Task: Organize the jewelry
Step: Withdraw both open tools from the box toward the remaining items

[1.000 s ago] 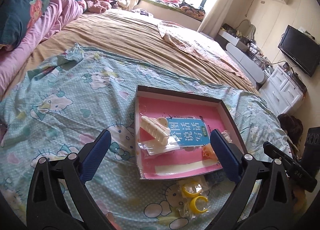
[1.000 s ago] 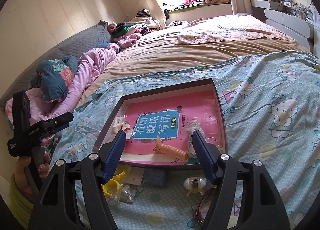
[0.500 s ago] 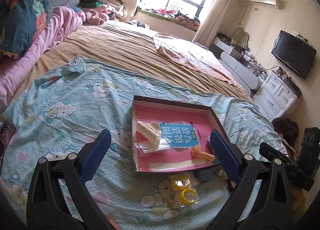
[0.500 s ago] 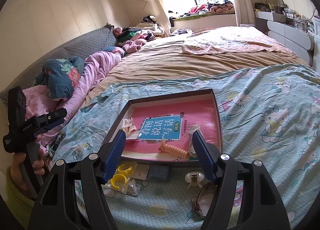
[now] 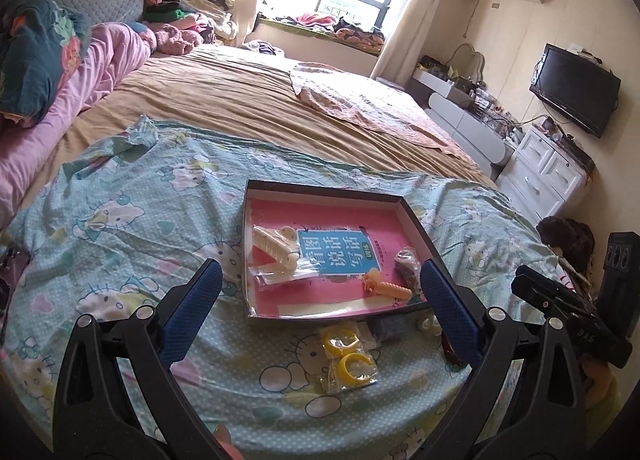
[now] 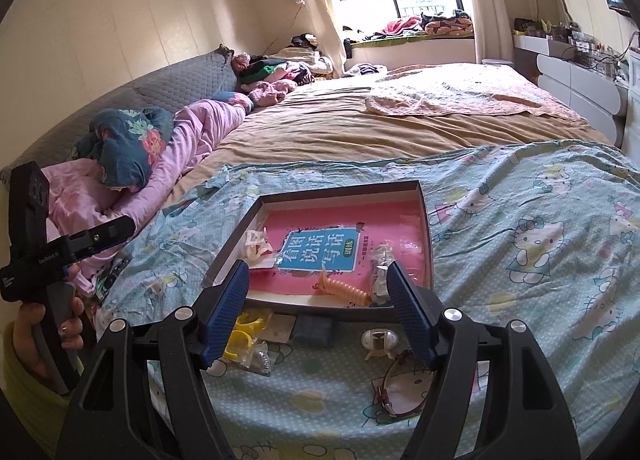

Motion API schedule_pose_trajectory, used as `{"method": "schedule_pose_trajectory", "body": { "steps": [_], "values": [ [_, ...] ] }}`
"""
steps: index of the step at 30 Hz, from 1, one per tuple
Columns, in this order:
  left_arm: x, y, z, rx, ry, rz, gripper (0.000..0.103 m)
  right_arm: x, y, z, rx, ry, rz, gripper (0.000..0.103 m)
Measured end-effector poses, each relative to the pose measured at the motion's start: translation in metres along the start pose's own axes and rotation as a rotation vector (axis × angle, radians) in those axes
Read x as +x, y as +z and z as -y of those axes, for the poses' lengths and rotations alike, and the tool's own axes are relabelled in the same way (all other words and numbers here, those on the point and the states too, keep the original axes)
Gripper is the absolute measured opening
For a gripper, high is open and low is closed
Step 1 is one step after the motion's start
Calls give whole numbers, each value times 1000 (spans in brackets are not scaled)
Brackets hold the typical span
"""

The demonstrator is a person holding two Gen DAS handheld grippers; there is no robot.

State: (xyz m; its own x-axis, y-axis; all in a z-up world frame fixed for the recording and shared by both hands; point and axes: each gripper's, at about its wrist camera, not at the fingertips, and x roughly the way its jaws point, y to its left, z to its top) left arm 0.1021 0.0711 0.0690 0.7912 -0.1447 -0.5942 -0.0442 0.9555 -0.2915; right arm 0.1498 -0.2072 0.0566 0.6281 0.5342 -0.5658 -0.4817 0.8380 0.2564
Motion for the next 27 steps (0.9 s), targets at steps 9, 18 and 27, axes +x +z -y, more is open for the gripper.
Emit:
{"method": "schedule_pose_trajectory", "body": {
  "steps": [9,18,27],
  "values": [
    [7,-17,10,15,12,-42,93,-8,-12,1,-33,-20,0,78],
    [15,-30,15,25,21,-79,93,-9,-24,5,-48,-23,-25,81],
    [31,-45,20,42,37,-134,93,-2,-41,11,-69,-40,-71,81]
  ]
}}
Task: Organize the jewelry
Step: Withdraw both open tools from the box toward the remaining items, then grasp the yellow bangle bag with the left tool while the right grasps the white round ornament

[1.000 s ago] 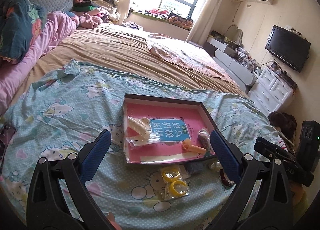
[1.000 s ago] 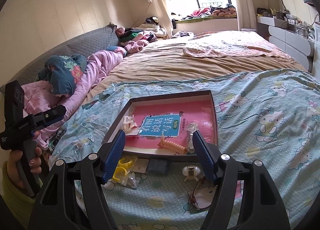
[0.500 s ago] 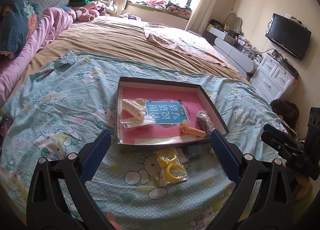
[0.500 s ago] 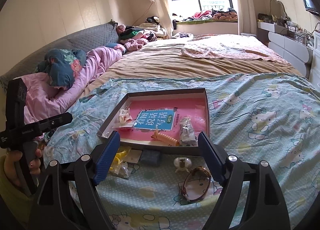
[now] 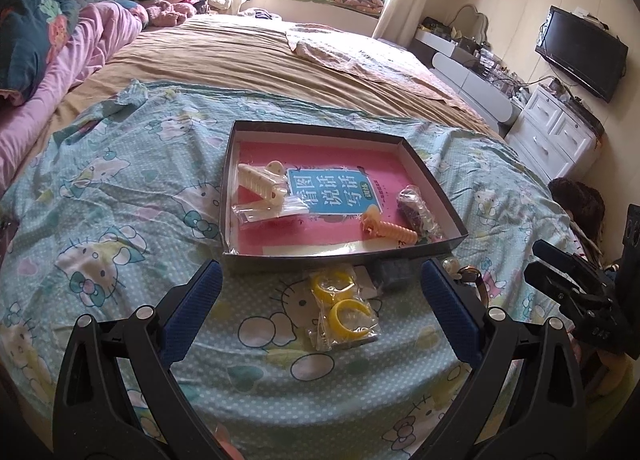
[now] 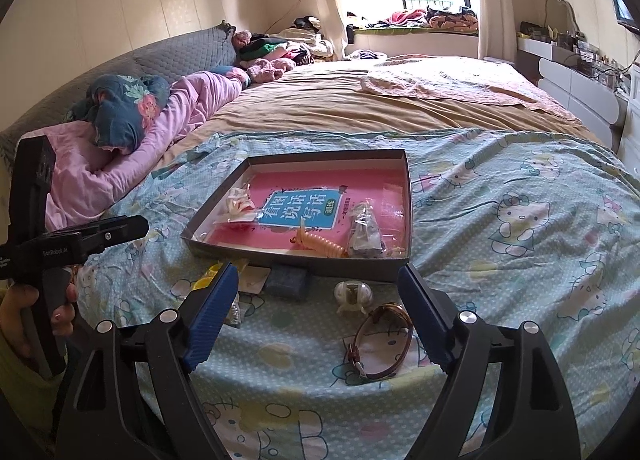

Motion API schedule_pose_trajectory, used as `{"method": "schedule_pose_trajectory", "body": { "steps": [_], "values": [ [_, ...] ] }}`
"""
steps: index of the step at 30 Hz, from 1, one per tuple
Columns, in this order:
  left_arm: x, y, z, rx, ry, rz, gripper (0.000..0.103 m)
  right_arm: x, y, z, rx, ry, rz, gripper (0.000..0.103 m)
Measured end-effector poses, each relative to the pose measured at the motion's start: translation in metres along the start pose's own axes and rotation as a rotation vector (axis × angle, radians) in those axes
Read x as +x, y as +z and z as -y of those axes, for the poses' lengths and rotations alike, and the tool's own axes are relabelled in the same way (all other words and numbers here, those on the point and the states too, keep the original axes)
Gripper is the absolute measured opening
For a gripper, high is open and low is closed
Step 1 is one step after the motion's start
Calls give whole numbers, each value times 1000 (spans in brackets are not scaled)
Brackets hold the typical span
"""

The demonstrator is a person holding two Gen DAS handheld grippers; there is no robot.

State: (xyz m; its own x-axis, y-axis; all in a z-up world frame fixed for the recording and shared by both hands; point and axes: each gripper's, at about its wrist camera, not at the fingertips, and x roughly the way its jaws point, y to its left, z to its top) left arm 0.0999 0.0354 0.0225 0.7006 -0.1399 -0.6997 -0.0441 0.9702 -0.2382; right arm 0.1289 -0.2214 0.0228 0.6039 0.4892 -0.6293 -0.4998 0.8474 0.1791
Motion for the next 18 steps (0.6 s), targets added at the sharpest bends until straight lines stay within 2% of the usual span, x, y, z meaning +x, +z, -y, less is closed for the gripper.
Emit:
{"method": "schedule_pose_trajectory", "body": {
  "steps": [7,18],
  "values": [
    [25,-13,8,28,14,-72,93,12,-11,6,-19,-24,-42,81],
    [56,-33,20,74,20,-143,93,38,-22,9,-57,-30,-109,81]
  ]
}}
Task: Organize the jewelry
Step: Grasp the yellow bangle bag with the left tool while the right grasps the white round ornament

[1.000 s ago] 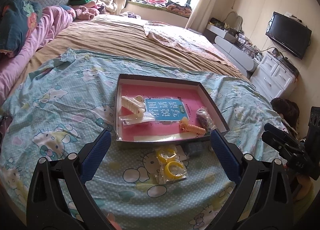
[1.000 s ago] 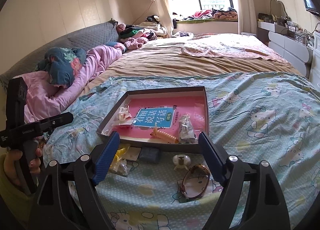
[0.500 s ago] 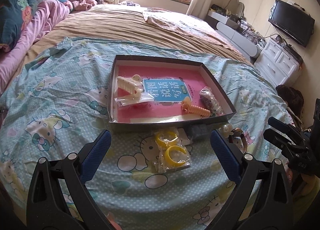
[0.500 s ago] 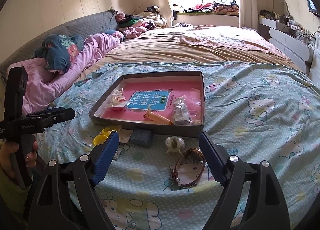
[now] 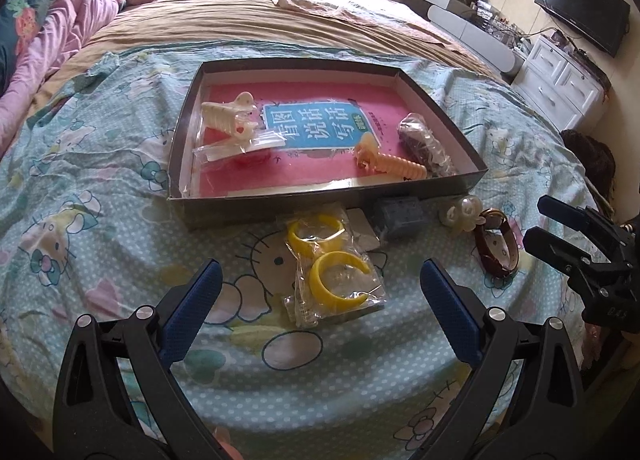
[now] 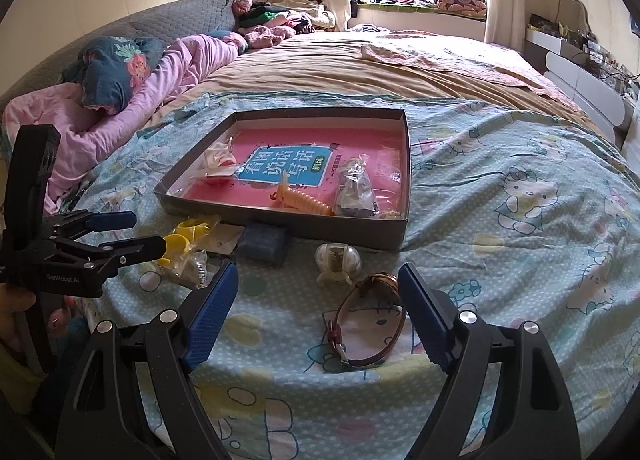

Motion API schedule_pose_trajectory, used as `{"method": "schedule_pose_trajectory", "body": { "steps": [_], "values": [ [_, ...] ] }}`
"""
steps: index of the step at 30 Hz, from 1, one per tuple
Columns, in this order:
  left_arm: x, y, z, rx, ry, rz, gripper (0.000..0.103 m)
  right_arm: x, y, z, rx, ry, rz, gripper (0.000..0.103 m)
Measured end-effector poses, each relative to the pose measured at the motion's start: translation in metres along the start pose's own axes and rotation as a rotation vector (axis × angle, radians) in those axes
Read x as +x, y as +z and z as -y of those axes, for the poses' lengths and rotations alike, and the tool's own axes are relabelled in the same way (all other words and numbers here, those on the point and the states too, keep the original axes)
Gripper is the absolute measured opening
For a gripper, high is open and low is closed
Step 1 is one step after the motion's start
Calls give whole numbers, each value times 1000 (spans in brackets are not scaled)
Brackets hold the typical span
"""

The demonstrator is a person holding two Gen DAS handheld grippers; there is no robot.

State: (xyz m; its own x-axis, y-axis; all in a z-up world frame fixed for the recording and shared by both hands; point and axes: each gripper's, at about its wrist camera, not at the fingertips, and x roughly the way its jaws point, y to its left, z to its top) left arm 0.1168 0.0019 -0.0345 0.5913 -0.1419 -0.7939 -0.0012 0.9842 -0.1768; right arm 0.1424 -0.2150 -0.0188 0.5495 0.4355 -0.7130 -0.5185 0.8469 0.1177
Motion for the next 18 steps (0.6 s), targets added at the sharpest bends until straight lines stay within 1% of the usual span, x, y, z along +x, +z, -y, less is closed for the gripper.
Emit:
{"method": "schedule_pose_trajectory", "body": {
  "steps": [5,12,16,18],
  "values": [
    [12,-4,-1,5,9,-22,93,10,-2,4,0,-3,-20,81],
    [26,-4,-1,1,22,-25,93,23,-3,11,3,-14,-39,81],
    [31,-2,2,3,19,-22,84,32,-2,14,-7,-32,-47,80],
    [35,-1,2,3,24,-23,81,37,0,14,-18,-36,-49,80]
  ]
}}
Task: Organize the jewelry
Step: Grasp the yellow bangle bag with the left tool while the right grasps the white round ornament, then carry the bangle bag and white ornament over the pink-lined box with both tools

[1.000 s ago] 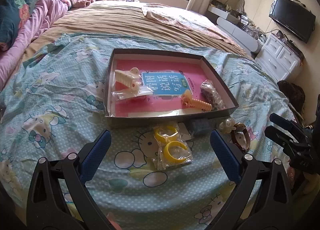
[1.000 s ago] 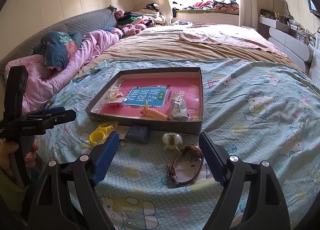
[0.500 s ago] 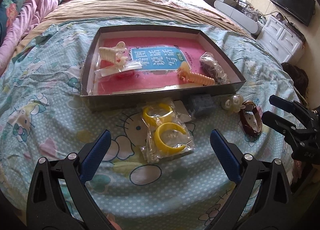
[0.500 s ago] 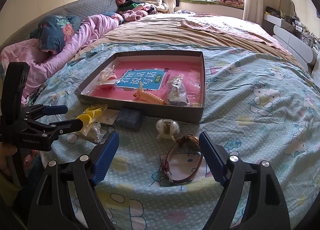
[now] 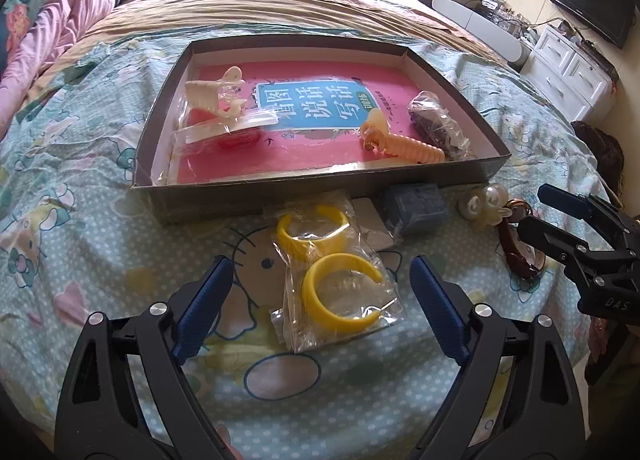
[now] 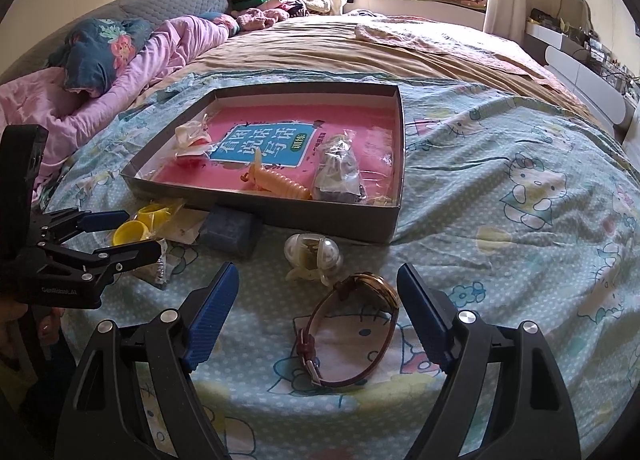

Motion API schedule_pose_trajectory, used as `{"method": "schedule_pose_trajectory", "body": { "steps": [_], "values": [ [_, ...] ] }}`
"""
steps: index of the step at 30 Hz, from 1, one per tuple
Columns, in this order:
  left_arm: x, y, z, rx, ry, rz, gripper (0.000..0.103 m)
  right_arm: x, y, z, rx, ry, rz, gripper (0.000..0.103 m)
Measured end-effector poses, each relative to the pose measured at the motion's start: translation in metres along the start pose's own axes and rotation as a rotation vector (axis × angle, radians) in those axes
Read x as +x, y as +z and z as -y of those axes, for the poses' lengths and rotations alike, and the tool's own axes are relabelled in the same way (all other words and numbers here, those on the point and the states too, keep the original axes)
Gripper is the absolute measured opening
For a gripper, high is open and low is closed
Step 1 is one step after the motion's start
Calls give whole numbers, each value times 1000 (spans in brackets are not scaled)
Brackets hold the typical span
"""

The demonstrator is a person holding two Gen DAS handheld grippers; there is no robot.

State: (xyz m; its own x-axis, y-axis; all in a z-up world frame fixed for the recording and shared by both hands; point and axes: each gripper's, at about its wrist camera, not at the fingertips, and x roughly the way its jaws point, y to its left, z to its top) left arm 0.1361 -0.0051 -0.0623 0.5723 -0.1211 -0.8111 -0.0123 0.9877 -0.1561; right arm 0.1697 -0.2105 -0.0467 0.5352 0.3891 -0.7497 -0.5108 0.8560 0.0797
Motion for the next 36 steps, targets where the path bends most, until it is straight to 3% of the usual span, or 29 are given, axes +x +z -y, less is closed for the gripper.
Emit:
{"method": "schedule_pose_trajectory", "body": {
  "steps": [7,14,17,26,36],
  "values": [
    [9,-1,-3,-16,-11,-16,69,16,8,-6,-32,11,-19,65],
    [8,0,5,21,-35,-13,43,36,10,-7,-14,12,-76,44],
    [6,0,6,27,-41,-12,42,39,9,-7,-13,-4,-77,33],
    [-8,0,1,10,-64,0,40,18,6,-2,38,26,-37,33],
    [-39,5,-6,-17,-91,66,40,-13,9,-14,17,69,6,33]
  ]
}}
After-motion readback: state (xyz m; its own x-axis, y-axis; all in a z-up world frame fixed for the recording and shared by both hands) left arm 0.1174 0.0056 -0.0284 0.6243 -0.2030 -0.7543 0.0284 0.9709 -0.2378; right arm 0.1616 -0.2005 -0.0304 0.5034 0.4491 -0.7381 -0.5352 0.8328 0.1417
